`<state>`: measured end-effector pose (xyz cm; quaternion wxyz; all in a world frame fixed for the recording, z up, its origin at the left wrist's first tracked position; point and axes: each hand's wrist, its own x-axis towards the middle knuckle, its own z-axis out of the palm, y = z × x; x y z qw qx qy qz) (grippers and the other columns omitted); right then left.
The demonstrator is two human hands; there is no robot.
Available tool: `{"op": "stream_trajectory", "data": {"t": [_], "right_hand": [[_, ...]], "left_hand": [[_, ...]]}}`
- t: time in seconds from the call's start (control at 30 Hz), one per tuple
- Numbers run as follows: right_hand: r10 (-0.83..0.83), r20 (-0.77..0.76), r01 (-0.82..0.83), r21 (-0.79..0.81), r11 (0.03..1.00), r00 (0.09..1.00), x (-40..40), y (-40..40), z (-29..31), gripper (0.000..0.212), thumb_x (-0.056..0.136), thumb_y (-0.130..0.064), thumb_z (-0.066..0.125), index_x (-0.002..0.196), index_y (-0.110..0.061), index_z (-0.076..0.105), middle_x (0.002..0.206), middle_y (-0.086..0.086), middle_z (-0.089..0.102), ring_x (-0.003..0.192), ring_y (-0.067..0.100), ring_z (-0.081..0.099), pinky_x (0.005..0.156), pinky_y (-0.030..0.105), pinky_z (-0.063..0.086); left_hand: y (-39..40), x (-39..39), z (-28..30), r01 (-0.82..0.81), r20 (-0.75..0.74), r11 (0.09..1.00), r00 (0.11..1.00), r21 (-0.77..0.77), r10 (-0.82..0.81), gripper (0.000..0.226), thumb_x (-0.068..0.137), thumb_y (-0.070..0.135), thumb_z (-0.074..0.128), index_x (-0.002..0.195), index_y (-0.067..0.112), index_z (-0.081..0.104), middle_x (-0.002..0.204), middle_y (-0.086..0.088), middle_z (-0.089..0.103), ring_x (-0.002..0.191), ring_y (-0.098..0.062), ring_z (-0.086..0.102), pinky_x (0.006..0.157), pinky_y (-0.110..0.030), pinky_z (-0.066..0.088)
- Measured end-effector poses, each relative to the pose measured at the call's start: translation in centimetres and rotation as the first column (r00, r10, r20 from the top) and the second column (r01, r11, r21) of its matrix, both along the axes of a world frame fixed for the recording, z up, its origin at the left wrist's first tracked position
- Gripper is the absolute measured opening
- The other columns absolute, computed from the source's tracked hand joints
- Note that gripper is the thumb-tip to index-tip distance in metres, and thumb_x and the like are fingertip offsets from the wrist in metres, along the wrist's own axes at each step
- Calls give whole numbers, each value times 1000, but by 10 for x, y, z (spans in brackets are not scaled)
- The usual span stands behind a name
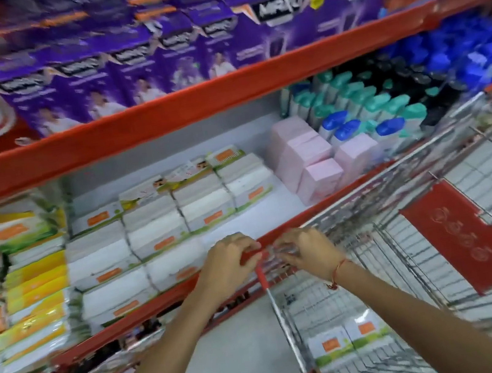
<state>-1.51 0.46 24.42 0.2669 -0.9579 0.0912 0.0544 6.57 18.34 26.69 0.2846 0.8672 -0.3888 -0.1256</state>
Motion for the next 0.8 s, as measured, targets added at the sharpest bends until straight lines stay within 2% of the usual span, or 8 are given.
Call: {"op": "stream_trajectory", "data": {"t": [0.1,0.23,0.37,0.47,0.53,0.6,0.7,0.8], "right_hand": [[-59,-158,58,-9,998,986,-36,-38,-27,23,84,-21,63,105,-17,70,101,10,74,89,28,69,79,38,57],[-75,-387,76,-13,997,919,-82,-87,-75,31,90,-29,59,117,-15,64,119,8,67,107,26,62,94,36,51],[-37,-539,37,-11,999,842,-112,-118,-117,36,90,-25,58,126,-18,57,131,6,59,118,25,55,98,34,46],[-2,-651,-20,-26,999,759,-132,-136,-154,42,90,-22,58,132,-18,51,135,9,54,123,26,51,100,35,43],[2,-700,-15,-13,1000,715,-145,-139,-173,46,89,-21,59,134,-15,47,138,11,50,126,27,48,102,35,42],[15,-725,-19,2,1000,688,-154,-144,-197,49,89,-19,57,135,-10,44,139,15,47,128,29,45,104,37,41],[66,-740,-87,11,996,669,-164,-147,-227,55,90,-23,55,139,-9,37,141,17,43,129,31,44,106,39,42],[160,-734,-221,14,975,661,-169,-150,-259,75,85,-29,64,144,-8,25,147,15,36,137,29,33,116,36,27]], "left_hand": [[-53,-23,-24,84,-72,996,994,40,-81,17,83,23,63,98,17,71,103,-2,71,96,-19,65,86,-29,50],[-114,-54,-73,188,-232,970,961,155,-149,18,85,21,62,100,13,69,102,-6,71,97,-22,64,85,-29,48],[-143,-79,-128,224,-397,934,912,278,-100,18,86,17,61,100,8,69,102,-10,71,95,-24,65,81,-27,48],[-153,-100,-178,219,-489,897,873,384,-4,17,84,14,63,96,6,71,101,-13,72,94,-26,66,81,-26,50],[-151,-114,-200,227,-530,862,846,453,55,19,83,10,62,97,0,69,103,-20,69,96,-31,65,83,-31,53],[-155,-129,-224,242,-550,818,829,522,106,25,84,10,62,106,-3,65,111,-23,64,102,-33,62,85,-35,50],[-158,-144,-252,278,-550,759,826,589,125,48,82,18,69,125,4,55,129,-15,52,117,-31,53,92,-35,45],[-161,-153,-274,294,-513,687,848,665,133,73,73,36,77,134,13,44,137,-10,45,125,-29,47,96,-38,45]]}}
